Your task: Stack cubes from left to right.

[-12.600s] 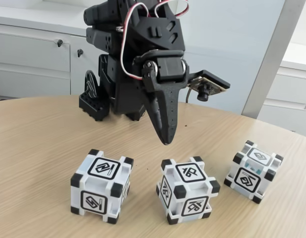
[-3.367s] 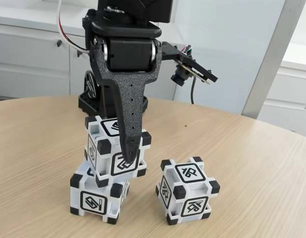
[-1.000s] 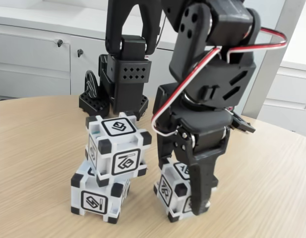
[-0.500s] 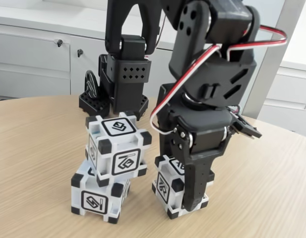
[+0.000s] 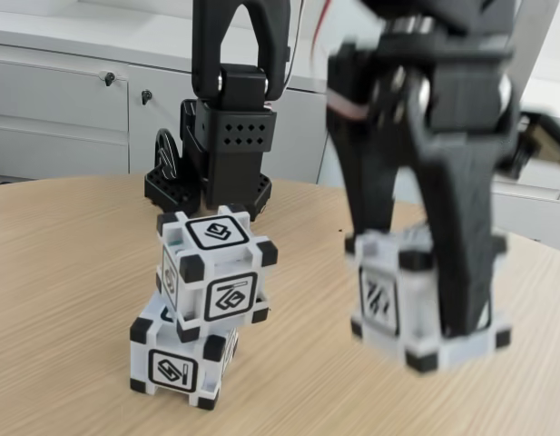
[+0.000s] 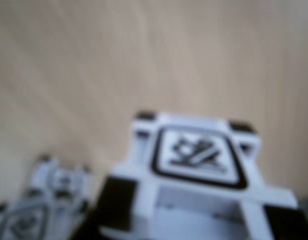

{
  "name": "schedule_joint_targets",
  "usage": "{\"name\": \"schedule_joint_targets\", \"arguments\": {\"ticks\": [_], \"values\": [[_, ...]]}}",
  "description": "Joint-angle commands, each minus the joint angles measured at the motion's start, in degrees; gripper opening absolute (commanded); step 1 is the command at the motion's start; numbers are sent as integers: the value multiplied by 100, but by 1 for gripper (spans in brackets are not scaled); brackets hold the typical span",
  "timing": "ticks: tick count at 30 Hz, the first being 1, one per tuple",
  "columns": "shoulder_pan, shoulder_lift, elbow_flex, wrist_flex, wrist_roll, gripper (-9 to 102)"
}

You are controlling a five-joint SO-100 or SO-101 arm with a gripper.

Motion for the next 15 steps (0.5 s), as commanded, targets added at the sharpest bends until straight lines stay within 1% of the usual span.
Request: {"name": "schedule_joint_targets", "arguments": {"ticks": [1, 6, 7, 11, 15], "values": [[70, 343, -1011, 738, 0, 17], [70, 343, -2347, 2109, -202, 17], [70, 343, -2575, 2250, -246, 17], [246, 352, -2953, 2259, -431, 17], [914, 352, -2953, 2250, -677, 17]]}}
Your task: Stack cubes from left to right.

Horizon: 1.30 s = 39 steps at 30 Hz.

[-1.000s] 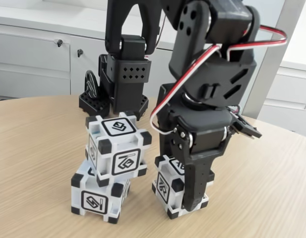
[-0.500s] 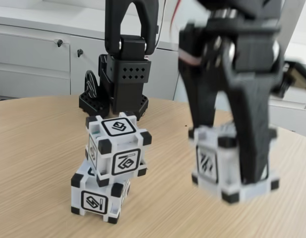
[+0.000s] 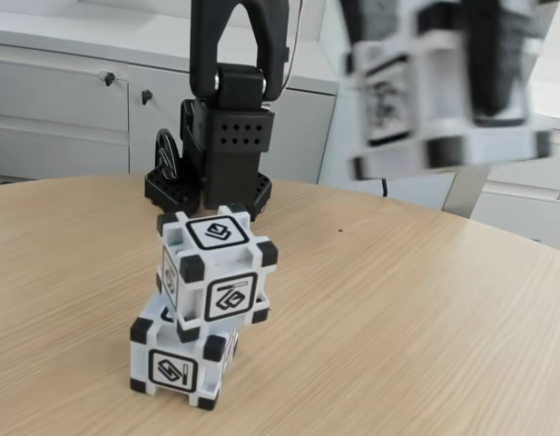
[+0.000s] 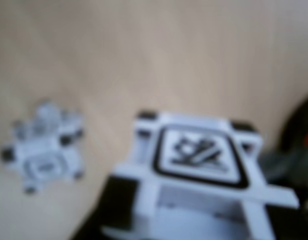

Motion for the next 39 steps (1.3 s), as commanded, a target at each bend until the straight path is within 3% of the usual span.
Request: {"name": "schedule_joint_targets", "arguments": {"ticks": [1, 14, 24, 39], "values": [[519, 264, -308, 62, -220, 17], [1371, 1310, -185, 70, -202, 17], [1371, 2663, 2057, 62, -475, 17], [1389, 2646, 3243, 53, -791, 16]]}}
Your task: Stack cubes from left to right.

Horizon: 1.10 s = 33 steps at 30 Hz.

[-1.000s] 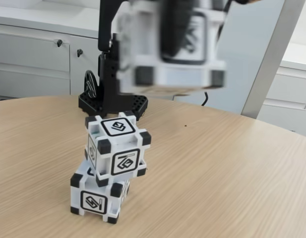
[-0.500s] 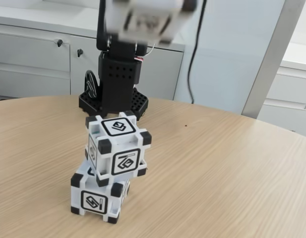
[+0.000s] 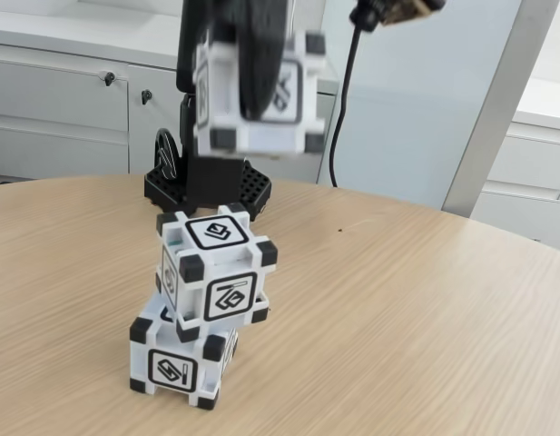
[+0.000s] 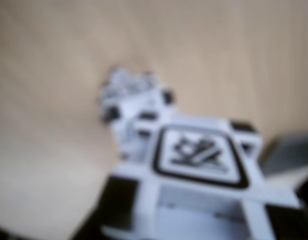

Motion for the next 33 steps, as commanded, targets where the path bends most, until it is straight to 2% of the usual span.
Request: {"name": "schedule_joint_targets", "arguments": {"ticks": [1, 10, 25, 33], "values": [[62, 62, 123, 53, -26, 16], [791, 62, 299, 53, -264, 15], [817, 44, 308, 44, -343, 15], [817, -18, 316, -387, -167, 15]]}}
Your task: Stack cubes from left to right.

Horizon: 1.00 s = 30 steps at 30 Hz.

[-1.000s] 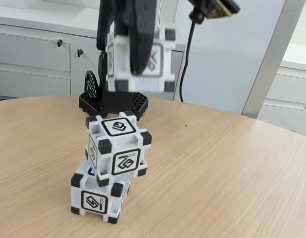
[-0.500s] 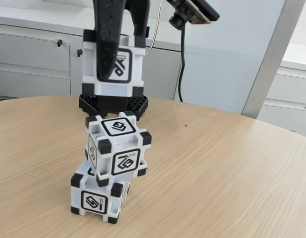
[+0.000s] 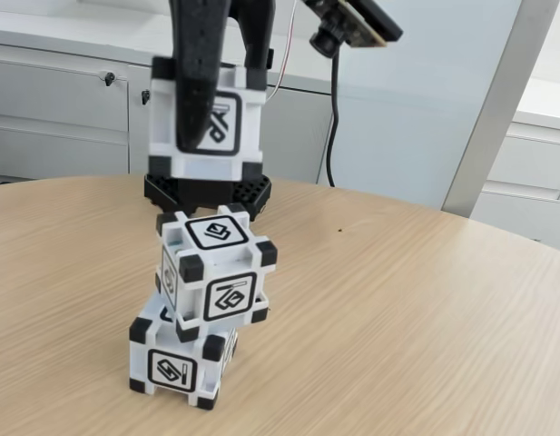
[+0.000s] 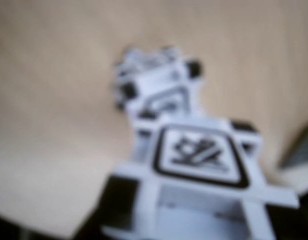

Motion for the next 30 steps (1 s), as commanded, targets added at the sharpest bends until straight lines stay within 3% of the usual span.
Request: {"name": "schedule_joint_targets", "arguments": {"ticks": [1, 10, 18, 30], "values": [[53, -105, -44, -114, 35, 15], [53, -940, -70, -123, -88, 15], [44, -940, -70, -123, -176, 29], [-9, -835, -149, -35, -158, 33]]}}
